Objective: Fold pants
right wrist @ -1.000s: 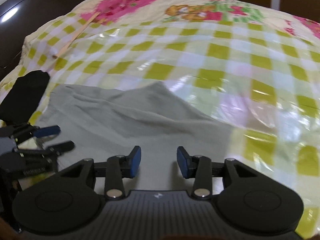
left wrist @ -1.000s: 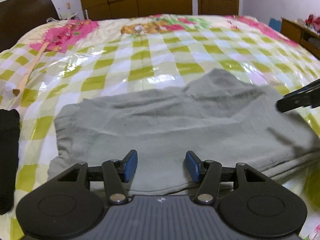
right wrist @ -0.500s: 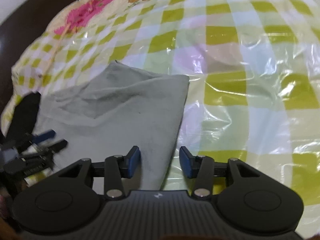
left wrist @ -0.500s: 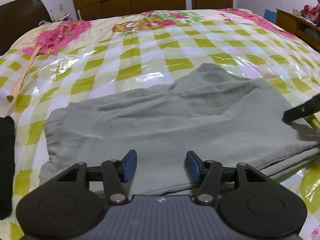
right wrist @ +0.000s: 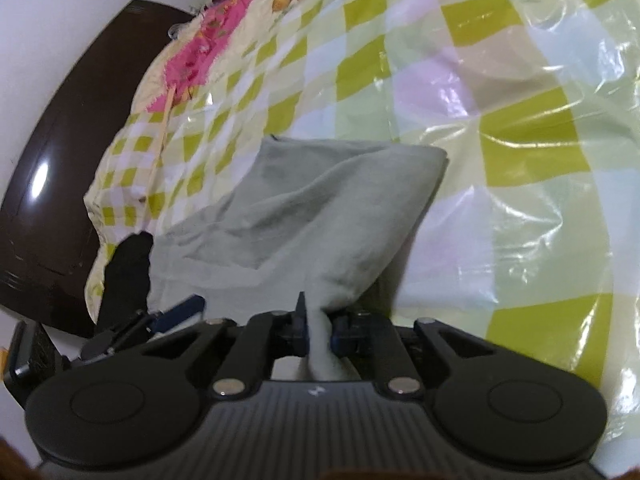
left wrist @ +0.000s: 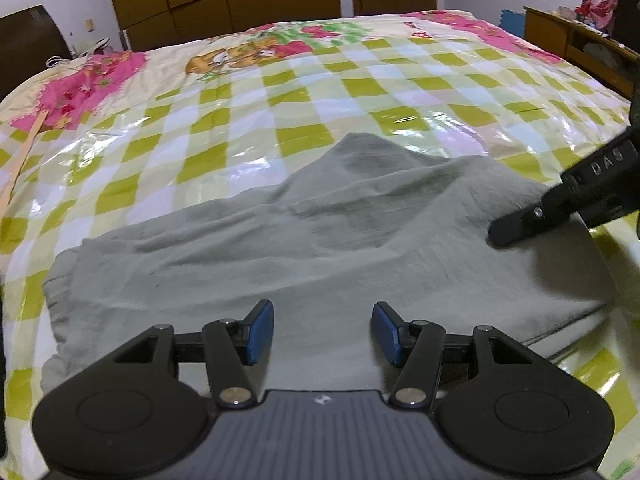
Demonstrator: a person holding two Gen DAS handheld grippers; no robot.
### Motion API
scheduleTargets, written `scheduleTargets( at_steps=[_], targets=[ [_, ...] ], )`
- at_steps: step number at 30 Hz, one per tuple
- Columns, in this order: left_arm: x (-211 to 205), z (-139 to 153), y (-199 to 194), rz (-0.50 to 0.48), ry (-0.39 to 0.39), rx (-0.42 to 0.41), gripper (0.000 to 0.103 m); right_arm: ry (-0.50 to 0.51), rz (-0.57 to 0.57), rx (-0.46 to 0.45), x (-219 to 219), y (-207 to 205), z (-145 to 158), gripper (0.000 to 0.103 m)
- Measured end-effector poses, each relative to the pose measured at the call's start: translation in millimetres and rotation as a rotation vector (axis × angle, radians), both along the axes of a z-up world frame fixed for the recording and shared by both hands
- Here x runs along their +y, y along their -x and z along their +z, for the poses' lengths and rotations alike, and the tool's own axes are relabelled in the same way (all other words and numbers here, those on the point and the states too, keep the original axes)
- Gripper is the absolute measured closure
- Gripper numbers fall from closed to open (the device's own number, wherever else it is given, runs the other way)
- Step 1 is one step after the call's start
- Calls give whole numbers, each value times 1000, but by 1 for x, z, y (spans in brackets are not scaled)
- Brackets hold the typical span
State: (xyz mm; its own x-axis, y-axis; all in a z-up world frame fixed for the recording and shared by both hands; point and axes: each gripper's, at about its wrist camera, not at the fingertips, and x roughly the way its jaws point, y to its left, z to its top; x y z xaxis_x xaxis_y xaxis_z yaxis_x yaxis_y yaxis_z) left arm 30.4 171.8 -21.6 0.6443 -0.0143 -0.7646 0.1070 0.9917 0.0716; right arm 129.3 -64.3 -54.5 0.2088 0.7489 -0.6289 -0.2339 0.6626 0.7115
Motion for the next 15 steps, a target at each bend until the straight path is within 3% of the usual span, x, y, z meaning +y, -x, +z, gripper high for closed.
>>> scheduleTargets(
  at_steps=[10,15],
  targets=[
    [-50,6,-6,-123,5,-12,36,24,-132,-44,-66,-3,21,97],
    [-61,9,-8,-144,2,-12,36,10,-104,-25,-69,-1,17,88]
  ],
)
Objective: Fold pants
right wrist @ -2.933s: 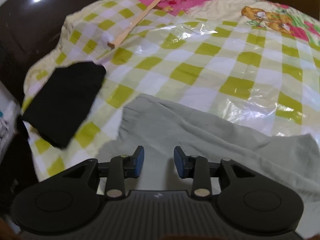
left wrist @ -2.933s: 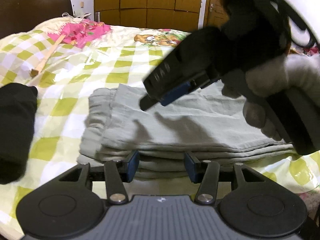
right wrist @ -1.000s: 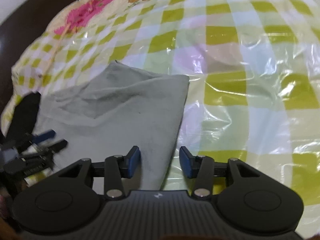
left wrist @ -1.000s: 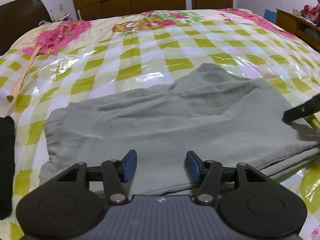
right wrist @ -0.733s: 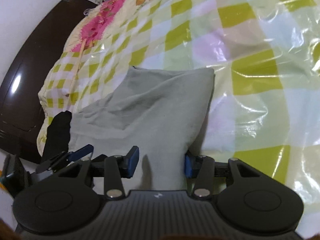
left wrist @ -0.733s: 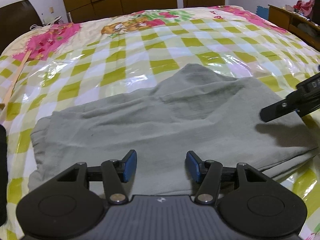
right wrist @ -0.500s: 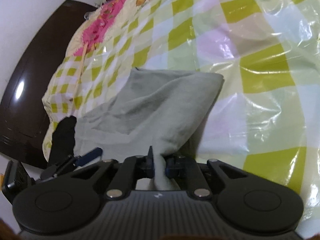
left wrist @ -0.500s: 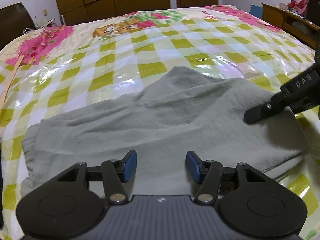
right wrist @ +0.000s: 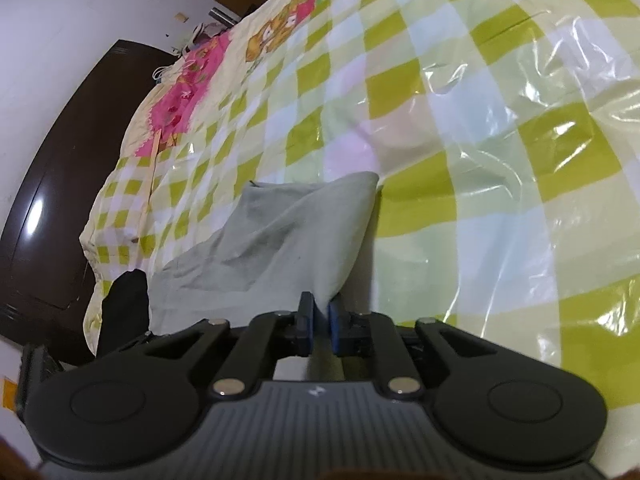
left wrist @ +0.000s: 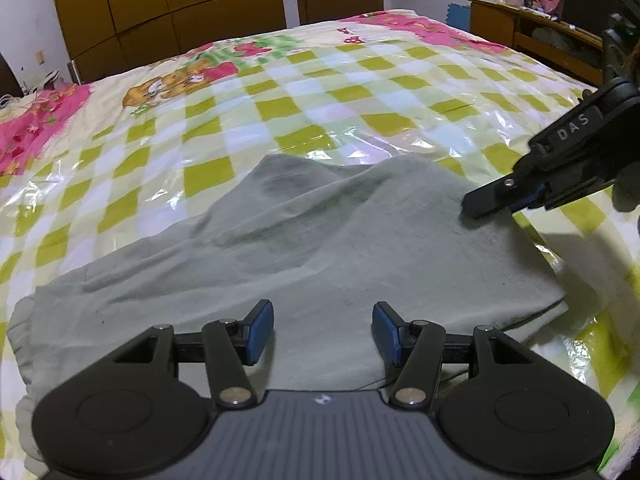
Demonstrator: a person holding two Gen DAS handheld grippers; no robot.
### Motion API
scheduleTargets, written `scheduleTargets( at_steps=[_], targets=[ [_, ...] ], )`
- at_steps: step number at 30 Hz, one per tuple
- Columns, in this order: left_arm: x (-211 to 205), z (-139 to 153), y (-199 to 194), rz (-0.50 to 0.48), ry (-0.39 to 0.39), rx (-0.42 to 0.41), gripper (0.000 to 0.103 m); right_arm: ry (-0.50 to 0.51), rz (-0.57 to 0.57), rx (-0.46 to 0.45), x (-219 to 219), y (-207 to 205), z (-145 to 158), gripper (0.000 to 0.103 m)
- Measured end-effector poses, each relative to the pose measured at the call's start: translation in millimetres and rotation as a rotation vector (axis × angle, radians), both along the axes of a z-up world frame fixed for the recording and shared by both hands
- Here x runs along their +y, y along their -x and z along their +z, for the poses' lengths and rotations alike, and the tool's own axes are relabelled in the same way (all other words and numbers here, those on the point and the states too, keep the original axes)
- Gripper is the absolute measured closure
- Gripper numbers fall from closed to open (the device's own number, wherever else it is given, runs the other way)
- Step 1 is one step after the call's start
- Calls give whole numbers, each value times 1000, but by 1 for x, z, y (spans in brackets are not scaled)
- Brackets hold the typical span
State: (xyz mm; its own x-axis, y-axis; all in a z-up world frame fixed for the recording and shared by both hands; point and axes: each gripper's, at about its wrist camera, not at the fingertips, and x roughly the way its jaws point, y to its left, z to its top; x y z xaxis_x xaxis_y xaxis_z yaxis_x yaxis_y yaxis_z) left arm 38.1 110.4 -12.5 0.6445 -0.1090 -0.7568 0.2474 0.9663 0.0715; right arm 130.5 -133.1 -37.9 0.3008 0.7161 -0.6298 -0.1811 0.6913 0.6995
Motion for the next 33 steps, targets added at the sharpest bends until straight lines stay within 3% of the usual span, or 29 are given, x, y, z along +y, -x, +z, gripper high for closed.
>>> scheduleTargets(
  at_steps=[2,9,10,13,22,27,33],
  targets=[
    [0,0,-1,-2,-12,3,36,-10,-1,27,1,-2,-6,71],
    [6,-3,-7,22,-2,6,36,-72,43,109,23,-2,-32,67],
    [8,-3,-6,24,1,5,36,-82,37,109,26,-2,-34,67],
    [13,-6,-4,22,6,9,36,-95,38,104,30,-4,-32,96],
    [41,-14,-13,-19,75,29,35,52,-22,91,26,-5,-20,99],
    [50,-10,-21,-68,59,83,35,97,-65,131,31,-1,-24,99],
    [51,-15,-7,-42,35,63,34,112,-75,128,36,0,-31,99]
  ],
)
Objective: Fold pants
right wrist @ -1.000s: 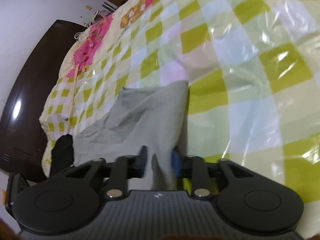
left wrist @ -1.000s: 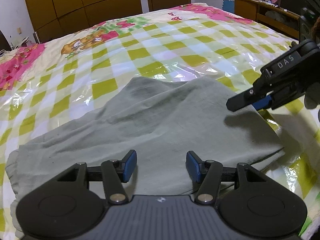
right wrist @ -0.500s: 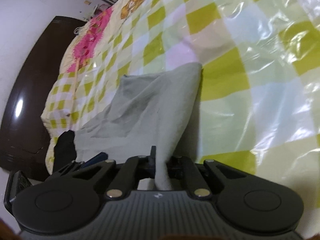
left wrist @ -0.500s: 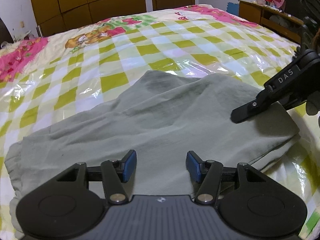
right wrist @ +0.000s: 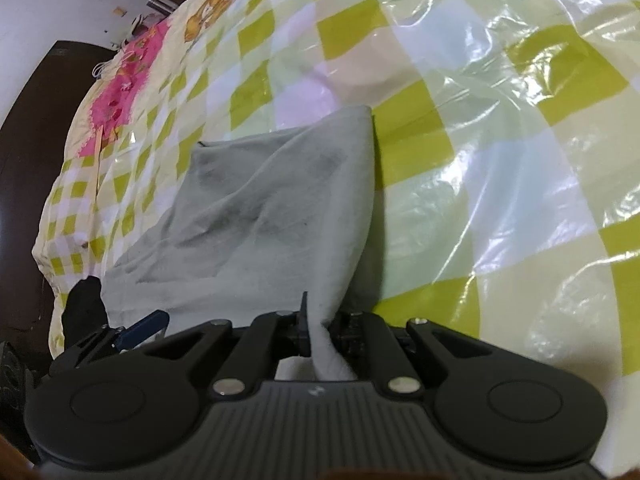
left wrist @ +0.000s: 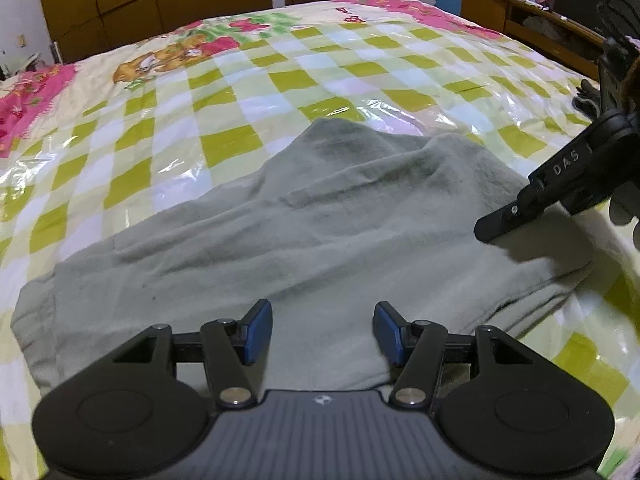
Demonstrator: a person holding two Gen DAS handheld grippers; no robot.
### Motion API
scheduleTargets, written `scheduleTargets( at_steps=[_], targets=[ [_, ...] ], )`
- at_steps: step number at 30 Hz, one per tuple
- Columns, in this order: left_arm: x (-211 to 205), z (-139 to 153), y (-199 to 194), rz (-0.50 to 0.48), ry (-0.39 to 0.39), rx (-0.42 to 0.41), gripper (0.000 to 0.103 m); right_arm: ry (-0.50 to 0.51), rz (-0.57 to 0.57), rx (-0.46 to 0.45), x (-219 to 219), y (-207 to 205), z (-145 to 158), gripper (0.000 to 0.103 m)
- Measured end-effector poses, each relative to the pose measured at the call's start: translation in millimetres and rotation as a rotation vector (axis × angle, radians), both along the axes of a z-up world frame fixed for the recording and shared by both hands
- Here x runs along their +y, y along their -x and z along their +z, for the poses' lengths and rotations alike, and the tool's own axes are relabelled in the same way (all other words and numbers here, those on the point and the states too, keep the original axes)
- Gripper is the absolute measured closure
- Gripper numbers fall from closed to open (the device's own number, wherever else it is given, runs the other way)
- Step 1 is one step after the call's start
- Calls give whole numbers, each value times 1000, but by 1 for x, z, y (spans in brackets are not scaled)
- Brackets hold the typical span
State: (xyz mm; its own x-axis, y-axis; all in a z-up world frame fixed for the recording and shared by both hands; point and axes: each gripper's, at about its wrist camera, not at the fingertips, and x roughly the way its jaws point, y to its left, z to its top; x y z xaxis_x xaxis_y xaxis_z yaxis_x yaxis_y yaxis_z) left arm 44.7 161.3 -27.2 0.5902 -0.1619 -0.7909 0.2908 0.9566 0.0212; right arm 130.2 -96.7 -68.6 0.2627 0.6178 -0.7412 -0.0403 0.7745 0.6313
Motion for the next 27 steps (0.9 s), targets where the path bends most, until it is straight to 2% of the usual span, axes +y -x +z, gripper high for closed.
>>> scheduleTargets(
  at_steps=[5,11,15,19,27],
  targets=[
    [-2,-6,9,57,-8,-30,32,0,18,-31,0,3,-2,99],
    [-9,-4,6,83,-47,-14,30,-25,52,-41,1,-2,3,89],
    [-9,-5,0,69,-57,-5,29,-42,38,-71,1,-3,7,92],
    [-5,-5,0,61,-35,-13,29,-55,36,-92,-4,-2,19,96],
    [9,-2,6,52,6,-27,29,-87,33,-148,12,5,58,97]
  ],
)
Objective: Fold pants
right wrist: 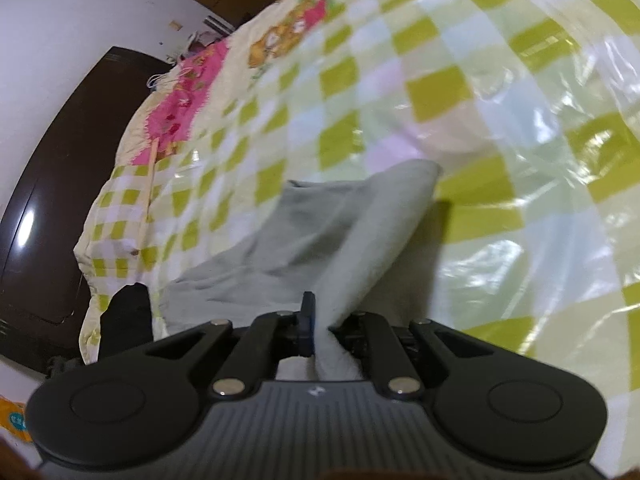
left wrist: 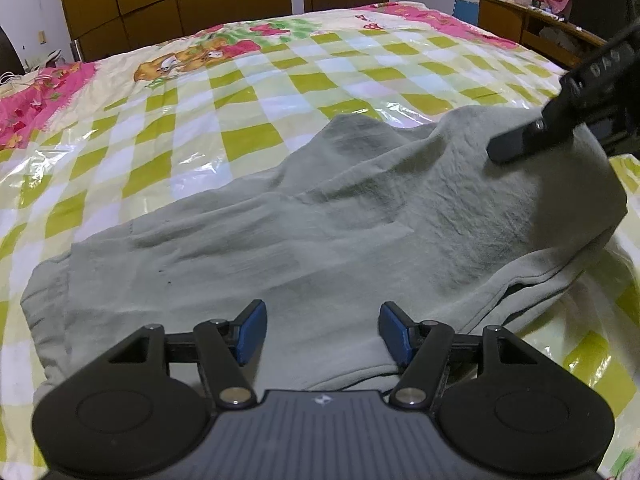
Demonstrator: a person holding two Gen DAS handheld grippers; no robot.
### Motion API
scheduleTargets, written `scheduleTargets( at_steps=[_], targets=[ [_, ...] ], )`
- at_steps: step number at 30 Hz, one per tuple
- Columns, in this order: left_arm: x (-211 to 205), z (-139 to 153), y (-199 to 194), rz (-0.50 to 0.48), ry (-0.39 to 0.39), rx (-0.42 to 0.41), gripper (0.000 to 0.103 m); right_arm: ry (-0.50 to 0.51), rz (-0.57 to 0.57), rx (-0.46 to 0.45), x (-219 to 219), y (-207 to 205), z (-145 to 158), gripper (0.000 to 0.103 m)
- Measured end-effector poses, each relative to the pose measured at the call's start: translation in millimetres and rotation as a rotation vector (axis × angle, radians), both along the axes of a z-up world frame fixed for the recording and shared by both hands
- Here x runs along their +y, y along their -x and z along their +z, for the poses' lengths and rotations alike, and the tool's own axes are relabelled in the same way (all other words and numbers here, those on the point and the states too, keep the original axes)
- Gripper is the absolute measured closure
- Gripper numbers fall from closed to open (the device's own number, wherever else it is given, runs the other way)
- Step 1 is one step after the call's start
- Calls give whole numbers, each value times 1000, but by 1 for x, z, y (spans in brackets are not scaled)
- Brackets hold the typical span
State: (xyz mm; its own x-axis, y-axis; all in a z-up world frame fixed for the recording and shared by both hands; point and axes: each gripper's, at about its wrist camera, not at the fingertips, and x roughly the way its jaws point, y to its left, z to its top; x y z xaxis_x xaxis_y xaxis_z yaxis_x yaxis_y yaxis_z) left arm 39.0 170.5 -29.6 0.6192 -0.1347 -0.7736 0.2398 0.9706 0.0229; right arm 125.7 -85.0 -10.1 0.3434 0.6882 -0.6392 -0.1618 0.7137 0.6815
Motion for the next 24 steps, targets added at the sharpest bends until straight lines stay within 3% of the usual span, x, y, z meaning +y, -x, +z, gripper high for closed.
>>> scheduleTargets(
  at_steps=[13,24],
  targets=[
    [63,13,40,85,-10,-57,29,36,125,-79,93,7,49,97],
    [89,4,55,123,49,-69,29,128,307,-102,215,21,42,96]
  ],
)
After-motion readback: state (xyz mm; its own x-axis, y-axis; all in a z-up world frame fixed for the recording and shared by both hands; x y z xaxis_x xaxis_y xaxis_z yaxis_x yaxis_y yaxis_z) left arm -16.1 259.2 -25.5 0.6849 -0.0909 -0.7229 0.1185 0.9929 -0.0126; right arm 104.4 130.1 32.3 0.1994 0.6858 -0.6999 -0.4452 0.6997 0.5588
